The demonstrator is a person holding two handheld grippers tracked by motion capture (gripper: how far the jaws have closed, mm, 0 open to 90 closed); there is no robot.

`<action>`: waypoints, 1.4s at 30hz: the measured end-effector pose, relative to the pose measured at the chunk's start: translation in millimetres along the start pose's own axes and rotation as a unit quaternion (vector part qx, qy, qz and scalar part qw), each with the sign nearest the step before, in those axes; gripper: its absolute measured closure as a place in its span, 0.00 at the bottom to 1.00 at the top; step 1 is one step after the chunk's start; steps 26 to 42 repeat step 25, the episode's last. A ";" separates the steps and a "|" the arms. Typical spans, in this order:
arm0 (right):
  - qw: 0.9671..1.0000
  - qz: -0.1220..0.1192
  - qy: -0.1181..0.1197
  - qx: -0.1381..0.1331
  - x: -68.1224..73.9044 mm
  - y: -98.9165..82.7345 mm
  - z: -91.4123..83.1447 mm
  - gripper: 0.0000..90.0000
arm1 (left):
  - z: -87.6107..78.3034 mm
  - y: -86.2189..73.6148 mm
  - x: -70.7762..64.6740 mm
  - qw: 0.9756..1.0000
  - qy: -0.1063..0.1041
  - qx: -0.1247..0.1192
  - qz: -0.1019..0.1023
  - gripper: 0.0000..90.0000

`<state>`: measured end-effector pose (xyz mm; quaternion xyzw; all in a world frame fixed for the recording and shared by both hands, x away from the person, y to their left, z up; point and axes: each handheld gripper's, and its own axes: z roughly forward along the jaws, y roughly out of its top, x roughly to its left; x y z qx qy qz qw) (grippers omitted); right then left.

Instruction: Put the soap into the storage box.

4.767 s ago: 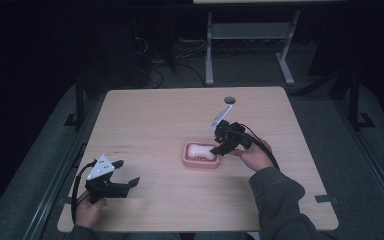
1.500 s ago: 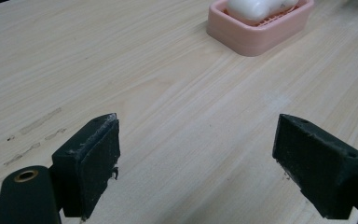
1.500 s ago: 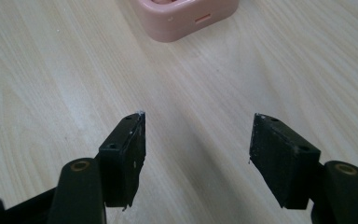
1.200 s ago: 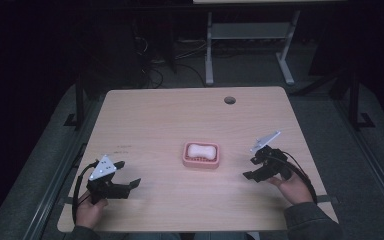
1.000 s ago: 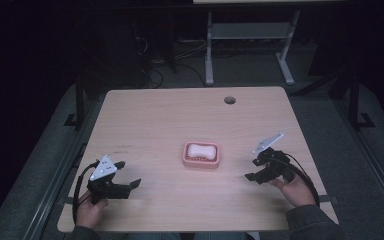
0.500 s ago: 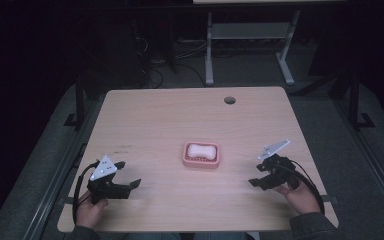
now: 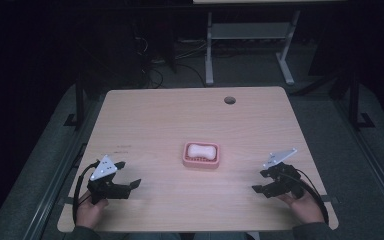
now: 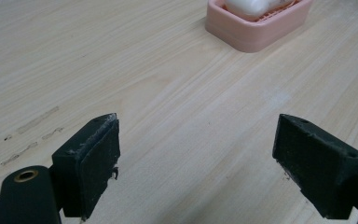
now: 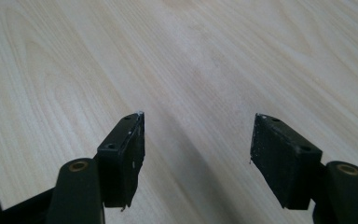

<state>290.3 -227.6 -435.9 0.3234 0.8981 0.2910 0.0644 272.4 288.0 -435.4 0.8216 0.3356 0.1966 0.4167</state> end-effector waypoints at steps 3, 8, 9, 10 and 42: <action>1.000 0.005 0.000 -0.007 2.2 -5.3 -0.7 0.38 | 0.0 0.0 -0.1 1.000 0.000 0.000 0.000 0.16; 1.000 0.014 -0.002 -0.015 7.5 -13.8 -1.2 0.37 | -0.1 0.2 -0.5 1.000 0.000 0.002 0.001 0.16; 1.000 0.016 -0.002 -0.019 9.1 -16.1 -1.5 0.37 | -0.1 0.2 -0.5 1.000 0.000 0.002 0.001 0.16; 1.000 0.015 -0.003 -0.020 10.6 -18.0 -1.9 0.37 | 0.0 0.3 -0.6 1.000 -0.001 0.001 0.002 0.16; 0.997 0.034 -0.017 -0.060 25.4 -33.0 -8.1 0.26 | 1.0 1.1 -1.0 1.000 -0.002 0.001 0.004 0.16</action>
